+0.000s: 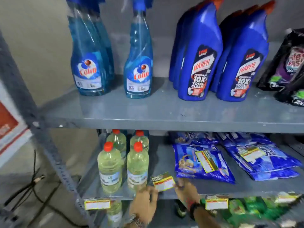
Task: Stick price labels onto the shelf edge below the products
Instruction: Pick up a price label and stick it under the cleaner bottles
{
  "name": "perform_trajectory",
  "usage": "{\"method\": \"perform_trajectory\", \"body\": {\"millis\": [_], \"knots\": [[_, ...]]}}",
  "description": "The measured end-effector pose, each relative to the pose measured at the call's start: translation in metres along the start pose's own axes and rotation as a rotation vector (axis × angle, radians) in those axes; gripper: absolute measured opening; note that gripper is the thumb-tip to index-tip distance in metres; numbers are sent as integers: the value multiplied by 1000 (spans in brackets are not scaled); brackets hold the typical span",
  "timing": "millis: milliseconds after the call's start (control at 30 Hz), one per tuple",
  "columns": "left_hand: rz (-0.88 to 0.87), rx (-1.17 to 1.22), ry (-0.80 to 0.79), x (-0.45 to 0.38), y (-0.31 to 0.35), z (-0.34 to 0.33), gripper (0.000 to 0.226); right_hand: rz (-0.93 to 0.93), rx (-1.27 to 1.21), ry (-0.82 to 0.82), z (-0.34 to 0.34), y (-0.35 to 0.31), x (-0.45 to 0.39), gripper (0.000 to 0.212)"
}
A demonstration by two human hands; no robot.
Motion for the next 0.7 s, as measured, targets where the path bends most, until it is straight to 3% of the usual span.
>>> {"method": "perform_trajectory", "body": {"millis": [100, 233, 467, 567, 700], "knots": [[150, 204, -14, -23, -25, -22, 33, -103, -163, -41, -27, 15, -19, 18], [365, 389, 33, -43, -37, -36, 33, -192, -291, -11, -39, 21, -41, 23], [666, 762, 184, -51, -63, -56, 20, -257, -280, -53, -36, 22, -57, 27], [681, 651, 190, -51, -64, -54, 30, -248, -312, -97, -33, 23, -56, 26], [571, 633, 261, -41, -49, -41, 31, -197, -367, -134, -27, 19, -49, 22]]}}
Point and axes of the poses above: each hand's wrist, its own x-axis away from the middle knuckle, its own z-axis out of the back of the hand, y = z × x, the point moved 8 cm from there along -x, towards the middle knuckle, and after that the axes turned 8 degrees about x, right-handed, at the moved point
